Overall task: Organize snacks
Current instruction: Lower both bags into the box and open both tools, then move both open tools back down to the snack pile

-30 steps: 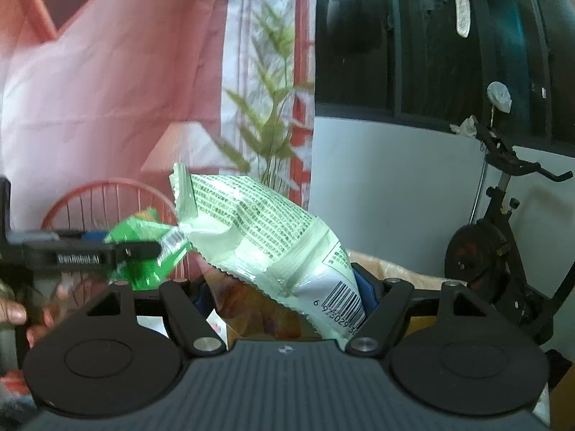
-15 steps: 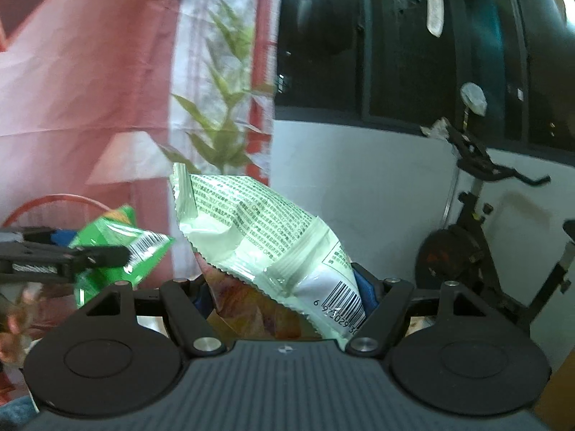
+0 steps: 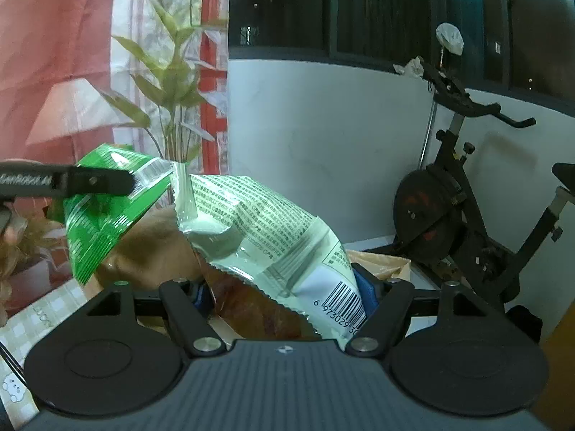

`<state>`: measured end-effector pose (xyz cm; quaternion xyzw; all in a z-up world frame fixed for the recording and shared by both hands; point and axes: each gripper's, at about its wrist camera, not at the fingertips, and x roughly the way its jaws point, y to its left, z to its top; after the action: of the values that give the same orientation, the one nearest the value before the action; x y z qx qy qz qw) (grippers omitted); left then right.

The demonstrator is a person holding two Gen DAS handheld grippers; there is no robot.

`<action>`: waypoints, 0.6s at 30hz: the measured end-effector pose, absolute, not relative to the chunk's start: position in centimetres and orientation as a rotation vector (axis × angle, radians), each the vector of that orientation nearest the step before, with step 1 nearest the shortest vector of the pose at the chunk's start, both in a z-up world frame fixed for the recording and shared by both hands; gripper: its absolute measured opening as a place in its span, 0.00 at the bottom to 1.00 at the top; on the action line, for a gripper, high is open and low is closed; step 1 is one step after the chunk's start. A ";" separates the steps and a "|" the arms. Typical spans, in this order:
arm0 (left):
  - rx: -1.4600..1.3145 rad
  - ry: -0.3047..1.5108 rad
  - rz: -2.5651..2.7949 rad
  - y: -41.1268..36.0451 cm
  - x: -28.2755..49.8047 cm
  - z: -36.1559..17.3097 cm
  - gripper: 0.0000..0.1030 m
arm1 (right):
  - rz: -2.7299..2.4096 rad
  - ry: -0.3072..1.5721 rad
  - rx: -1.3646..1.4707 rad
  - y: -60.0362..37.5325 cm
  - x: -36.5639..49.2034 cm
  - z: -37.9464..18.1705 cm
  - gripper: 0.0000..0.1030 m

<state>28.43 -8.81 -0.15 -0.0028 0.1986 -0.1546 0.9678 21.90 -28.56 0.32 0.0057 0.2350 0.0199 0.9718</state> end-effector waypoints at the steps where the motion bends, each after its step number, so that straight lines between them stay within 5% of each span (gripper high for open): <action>1: 0.007 0.413 -0.314 -9.1 29.0 -0.4 0.84 | 0.039 0.481 0.013 -28.5 22.1 0.1 0.72; 9: 0.012 0.512 -0.345 -9.9 31.2 -1.8 0.90 | 0.046 0.533 -0.007 -28.0 23.6 -1.8 0.78; 11: 0.009 0.521 -0.338 -9.7 31.3 -2.0 0.90 | 0.048 0.530 -0.012 -27.9 23.4 -1.9 0.87; 18: 0.022 0.509 -0.316 -8.4 30.1 -1.7 0.90 | 0.053 0.498 0.006 -27.8 22.0 -1.2 0.88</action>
<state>30.15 -8.45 -1.65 0.0110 0.2507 -0.1558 0.9554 22.02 -27.79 -1.20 0.0031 0.2463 0.0261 0.9688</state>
